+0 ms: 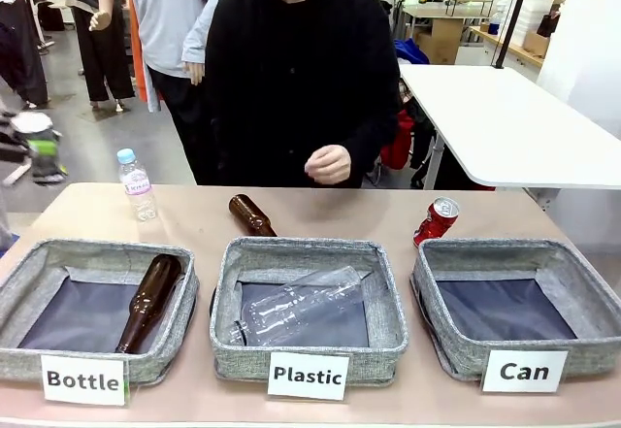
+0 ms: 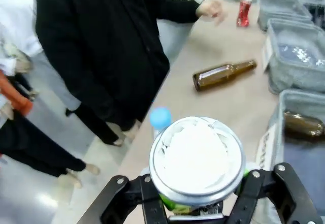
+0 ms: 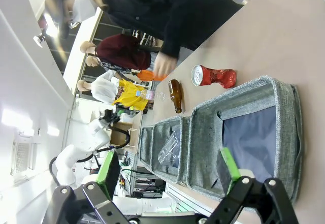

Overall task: Sort the can waste into the basket.
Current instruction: Pick up the can waste from the table and place it in the right Fabric basket.

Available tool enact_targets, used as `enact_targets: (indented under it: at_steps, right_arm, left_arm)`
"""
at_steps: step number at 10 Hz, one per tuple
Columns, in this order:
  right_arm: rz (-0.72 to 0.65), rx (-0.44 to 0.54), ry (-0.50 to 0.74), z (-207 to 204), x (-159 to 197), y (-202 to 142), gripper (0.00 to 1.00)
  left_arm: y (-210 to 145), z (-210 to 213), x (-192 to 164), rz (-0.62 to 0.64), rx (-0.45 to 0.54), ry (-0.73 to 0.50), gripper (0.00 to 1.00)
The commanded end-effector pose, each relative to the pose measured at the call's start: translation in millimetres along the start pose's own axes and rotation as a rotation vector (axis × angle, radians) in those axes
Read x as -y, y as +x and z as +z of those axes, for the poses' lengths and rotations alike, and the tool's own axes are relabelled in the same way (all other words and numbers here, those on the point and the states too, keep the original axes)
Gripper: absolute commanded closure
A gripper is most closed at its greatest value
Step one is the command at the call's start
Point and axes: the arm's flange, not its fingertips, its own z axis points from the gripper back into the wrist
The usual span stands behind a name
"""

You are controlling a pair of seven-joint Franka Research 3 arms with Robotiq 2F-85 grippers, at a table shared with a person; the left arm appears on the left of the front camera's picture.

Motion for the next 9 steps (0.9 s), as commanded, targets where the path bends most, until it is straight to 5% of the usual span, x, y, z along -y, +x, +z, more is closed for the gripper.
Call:
enact_targets:
  at_steps: [1,4,9]
  right_arm:
    - [0.027,0.011,0.020,0,0,3,0.00]
    - [0.027,0.011,0.020,0,0,3,0.00]
    - [0.027,0.011,0.020,0,0,3,0.00]
  left_arm:
    - [59,40,76,0.104,0.065,-0.002,1.00]
    - [69,25,176,0.197,0.010,-0.248,1.00]
    - [70,27,183,0.195,0.035,-0.254,1.00]
